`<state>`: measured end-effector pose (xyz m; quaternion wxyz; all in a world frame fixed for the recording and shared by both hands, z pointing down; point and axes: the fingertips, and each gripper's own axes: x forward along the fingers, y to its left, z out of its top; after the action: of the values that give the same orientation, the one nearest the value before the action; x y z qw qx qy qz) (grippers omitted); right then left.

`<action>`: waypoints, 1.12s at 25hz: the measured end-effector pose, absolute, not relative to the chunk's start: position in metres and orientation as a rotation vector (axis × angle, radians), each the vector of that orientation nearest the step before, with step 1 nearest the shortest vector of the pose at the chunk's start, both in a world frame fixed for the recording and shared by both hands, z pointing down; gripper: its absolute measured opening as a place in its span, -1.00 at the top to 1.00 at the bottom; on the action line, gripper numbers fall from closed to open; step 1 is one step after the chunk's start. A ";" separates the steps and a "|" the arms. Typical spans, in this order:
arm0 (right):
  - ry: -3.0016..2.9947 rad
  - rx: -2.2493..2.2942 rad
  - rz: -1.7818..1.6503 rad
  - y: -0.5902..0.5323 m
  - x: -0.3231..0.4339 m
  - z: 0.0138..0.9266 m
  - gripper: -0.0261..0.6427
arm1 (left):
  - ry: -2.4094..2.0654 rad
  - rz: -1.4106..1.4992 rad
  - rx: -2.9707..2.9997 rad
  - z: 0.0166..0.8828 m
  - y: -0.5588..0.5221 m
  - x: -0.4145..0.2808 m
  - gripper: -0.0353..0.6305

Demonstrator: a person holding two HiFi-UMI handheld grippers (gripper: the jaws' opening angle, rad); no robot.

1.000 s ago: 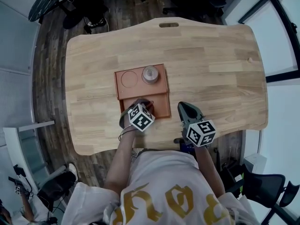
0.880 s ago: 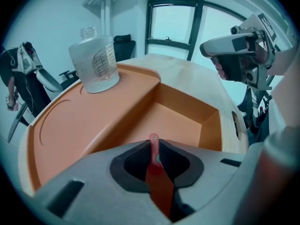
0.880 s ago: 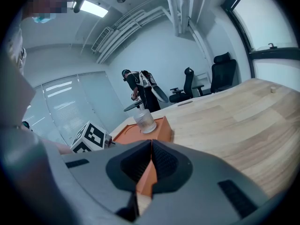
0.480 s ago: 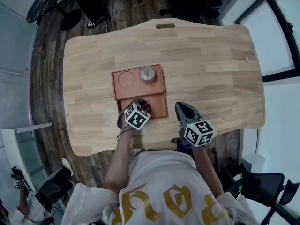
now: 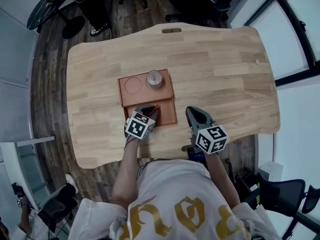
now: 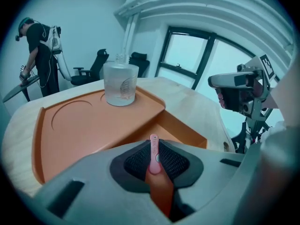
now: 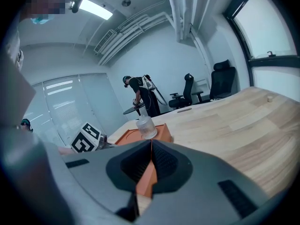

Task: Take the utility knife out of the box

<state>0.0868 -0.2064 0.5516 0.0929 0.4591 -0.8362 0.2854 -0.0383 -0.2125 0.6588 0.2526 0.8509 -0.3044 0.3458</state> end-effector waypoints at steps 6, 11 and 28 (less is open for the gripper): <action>-2.508 1.404 0.774 -0.200 0.090 0.528 0.89 | -0.918 0.872 2.425 0.625 -0.207 -0.030 0.72; -2.495 1.400 0.692 -0.197 0.084 0.518 0.89 | -0.983 0.674 2.485 0.580 -0.201 -0.033 0.72; -2.590 1.601 0.488 -0.172 0.076 0.442 0.89 | -1.421 0.184 2.619 0.438 -0.180 -0.092 0.72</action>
<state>0.0763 -0.1715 0.4416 0.0290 0.5189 -0.8396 0.1581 -0.0919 -0.1797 0.4377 0.0779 0.8746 -0.4746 0.0615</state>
